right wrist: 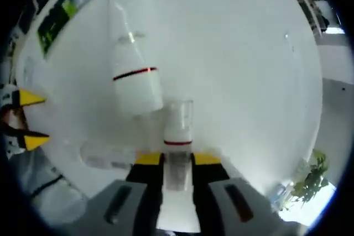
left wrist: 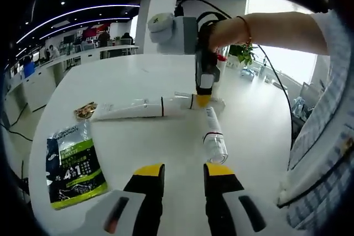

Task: Arrange the skincare products in the storage area until every visible bottle or jar stands upright without overlapping.

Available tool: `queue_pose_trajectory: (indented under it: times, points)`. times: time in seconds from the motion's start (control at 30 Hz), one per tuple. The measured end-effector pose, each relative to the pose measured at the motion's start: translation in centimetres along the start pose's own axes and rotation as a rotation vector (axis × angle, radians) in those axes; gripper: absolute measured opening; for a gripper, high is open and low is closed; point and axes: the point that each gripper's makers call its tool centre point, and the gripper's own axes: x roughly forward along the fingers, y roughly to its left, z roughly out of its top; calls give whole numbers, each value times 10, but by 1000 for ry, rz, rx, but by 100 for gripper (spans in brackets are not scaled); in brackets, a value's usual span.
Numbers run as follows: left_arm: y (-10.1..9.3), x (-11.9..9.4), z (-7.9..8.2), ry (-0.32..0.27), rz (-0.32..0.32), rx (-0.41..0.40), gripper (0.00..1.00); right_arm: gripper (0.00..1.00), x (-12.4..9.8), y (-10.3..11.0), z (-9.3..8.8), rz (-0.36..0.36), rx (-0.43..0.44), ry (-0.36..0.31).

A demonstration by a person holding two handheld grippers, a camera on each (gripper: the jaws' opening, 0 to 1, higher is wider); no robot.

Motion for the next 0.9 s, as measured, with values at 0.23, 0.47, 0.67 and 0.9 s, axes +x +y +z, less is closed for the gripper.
queue_pose_trajectory:
  times: [0.23,0.47,0.67,0.9]
  points:
    - [-8,8,9,-3,-25,16,29,18,2,4,-14,-44,-57,-29]
    - [-15,17,17,0,-47,35,29,18,3,4,-24,-19,-57,-77]
    - [-21,20,25,-5,-63,49,29,18,3,8,-34,41,-58,-146]
    - [-41,23,35,-7,-108,82,29,18,6,10,-51,124,-76,-187]
